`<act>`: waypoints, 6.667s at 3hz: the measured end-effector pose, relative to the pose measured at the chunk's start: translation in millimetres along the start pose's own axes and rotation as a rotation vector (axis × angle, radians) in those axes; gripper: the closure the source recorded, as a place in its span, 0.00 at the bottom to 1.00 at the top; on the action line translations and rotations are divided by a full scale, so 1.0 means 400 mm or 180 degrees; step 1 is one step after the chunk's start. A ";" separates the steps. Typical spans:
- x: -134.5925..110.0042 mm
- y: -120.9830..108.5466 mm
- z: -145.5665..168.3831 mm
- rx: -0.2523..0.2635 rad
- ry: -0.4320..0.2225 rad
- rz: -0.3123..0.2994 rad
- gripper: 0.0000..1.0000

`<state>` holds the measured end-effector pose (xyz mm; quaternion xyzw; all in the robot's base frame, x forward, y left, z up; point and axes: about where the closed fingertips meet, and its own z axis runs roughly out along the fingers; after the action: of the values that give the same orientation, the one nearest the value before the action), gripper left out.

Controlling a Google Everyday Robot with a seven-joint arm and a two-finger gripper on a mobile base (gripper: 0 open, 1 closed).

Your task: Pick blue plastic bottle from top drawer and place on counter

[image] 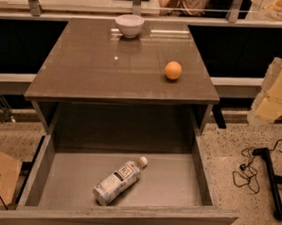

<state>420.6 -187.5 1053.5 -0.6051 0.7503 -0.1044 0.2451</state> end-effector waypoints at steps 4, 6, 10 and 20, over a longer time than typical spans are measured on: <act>-0.067 0.036 0.097 0.0095 -0.0230 0.0438 0.00; -0.171 0.163 0.272 -0.0221 -0.0110 0.0439 0.00; -0.201 0.272 0.470 -0.0477 -0.0204 0.0355 0.00; -0.184 0.573 1.055 -0.2372 -0.1316 -0.0814 0.00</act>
Offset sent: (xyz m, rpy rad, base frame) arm 0.0146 0.0312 -0.0469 0.0912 0.0113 -0.0995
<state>443.6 -1.6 605.2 -0.7482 0.5910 0.2669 0.1402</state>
